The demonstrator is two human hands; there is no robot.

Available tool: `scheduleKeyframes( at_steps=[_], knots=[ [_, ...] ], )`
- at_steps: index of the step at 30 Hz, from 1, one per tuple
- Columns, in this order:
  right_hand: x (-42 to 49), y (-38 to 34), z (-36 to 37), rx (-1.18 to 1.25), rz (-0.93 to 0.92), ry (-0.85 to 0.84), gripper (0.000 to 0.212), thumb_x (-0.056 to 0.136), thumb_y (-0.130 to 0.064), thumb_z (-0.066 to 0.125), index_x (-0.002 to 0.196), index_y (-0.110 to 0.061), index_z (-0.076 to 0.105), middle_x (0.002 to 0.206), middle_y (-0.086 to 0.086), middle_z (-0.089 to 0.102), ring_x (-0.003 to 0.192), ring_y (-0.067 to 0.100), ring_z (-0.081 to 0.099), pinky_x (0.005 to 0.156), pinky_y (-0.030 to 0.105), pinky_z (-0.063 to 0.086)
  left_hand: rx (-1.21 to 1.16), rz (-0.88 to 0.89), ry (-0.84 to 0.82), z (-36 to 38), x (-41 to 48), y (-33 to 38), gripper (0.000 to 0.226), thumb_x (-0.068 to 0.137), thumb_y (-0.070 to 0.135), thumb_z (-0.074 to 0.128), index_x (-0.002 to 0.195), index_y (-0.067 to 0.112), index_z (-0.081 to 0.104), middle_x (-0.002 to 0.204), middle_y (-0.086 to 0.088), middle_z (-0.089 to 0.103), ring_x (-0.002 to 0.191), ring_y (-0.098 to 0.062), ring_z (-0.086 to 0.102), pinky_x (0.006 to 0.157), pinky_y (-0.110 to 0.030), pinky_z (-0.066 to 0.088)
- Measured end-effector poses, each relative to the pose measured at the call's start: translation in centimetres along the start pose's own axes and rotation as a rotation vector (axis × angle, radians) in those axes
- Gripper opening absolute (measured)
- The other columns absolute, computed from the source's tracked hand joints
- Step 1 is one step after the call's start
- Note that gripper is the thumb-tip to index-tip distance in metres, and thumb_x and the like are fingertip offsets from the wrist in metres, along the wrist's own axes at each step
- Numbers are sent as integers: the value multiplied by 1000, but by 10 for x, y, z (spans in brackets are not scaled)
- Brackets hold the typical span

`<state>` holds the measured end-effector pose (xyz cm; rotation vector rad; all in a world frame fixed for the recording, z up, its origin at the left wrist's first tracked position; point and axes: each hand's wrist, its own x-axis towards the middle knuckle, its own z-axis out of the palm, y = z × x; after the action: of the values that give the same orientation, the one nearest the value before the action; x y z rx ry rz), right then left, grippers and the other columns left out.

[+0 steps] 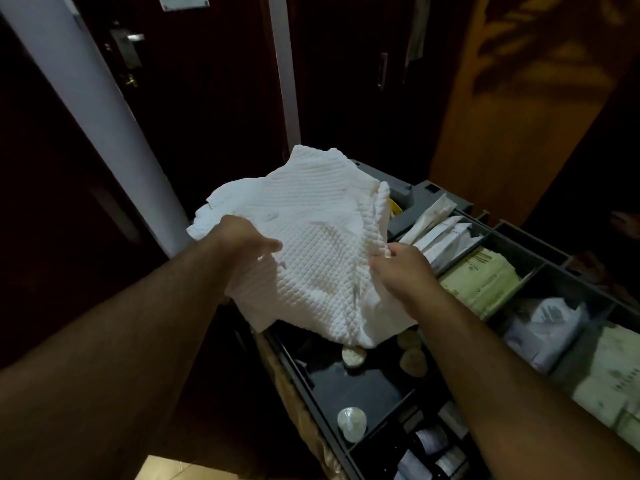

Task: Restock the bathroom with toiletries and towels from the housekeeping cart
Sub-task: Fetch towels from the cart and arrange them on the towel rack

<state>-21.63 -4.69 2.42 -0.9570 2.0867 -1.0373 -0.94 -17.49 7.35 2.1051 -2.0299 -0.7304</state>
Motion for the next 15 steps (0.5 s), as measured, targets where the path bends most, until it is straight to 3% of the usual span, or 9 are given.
scheduleKeyframes(
  at_steps=[2, 3, 6, 8, 11, 13, 15],
  knots=[
    [1, -2, 2, -35, -8, 0, 22, 93, -21, 55, 104, -10, 70, 97, 7, 68, 84, 23, 60, 58, 27, 40, -221, -91, 4, 4, 3, -8, 71, 72, 38, 86, 124, -1, 57, 112, -14, 65, 95, -28, 64, 68, -30, 48],
    [2, -3, 2, -49, -13, 5, 21, 93, -22, 54, 101, -9, 70, 94, 7, 66, 79, 22, 58, 54, 26, 37, -325, -132, -9, 5, 3, -11, 68, 71, 31, 86, 125, 0, 58, 116, -17, 65, 99, -33, 65, 72, -34, 53],
    [4, -2, 1, -64, -31, 9, 20, 93, -25, 58, 94, -9, 69, 87, 6, 66, 72, 17, 56, 55, 28, 39, -556, -207, -58, 5, -1, -10, 37, 75, 24, 83, 101, 8, 61, 96, -13, 69, 90, -31, 66, 79, -41, 56],
    [6, -2, 1, -65, -46, 1, 23, 93, -32, 63, 91, -10, 69, 85, 4, 67, 74, 17, 58, 59, 30, 41, -587, -194, -87, 5, -7, -3, 24, 80, 23, 77, 90, 9, 60, 77, -10, 70, 82, -27, 66, 81, -40, 57],
    [8, -4, 3, -99, -72, -12, 25, 93, -36, 65, 91, -12, 69, 82, 2, 65, 72, 15, 58, 59, 30, 41, -540, -166, -84, 8, -16, 2, 30, 80, 27, 72, 102, 7, 66, 96, -11, 70, 94, -29, 67, 92, -41, 56],
    [10, -6, 4, -106, -63, -8, 26, 92, -33, 65, 94, -8, 70, 84, 6, 66, 77, 22, 60, 64, 31, 42, -614, -168, -95, 7, -17, -2, 32, 79, 32, 74, 102, 12, 68, 99, -8, 71, 95, -27, 68, 93, -40, 55],
    [10, -7, 6, -96, -43, 10, 27, 89, -27, 65, 88, -1, 68, 80, 14, 65, 76, 29, 61, 62, 33, 41, -670, -192, -141, 6, -18, -5, 28, 79, 25, 71, 101, 9, 66, 100, -6, 69, 93, -23, 66, 89, -34, 54]
  ],
)
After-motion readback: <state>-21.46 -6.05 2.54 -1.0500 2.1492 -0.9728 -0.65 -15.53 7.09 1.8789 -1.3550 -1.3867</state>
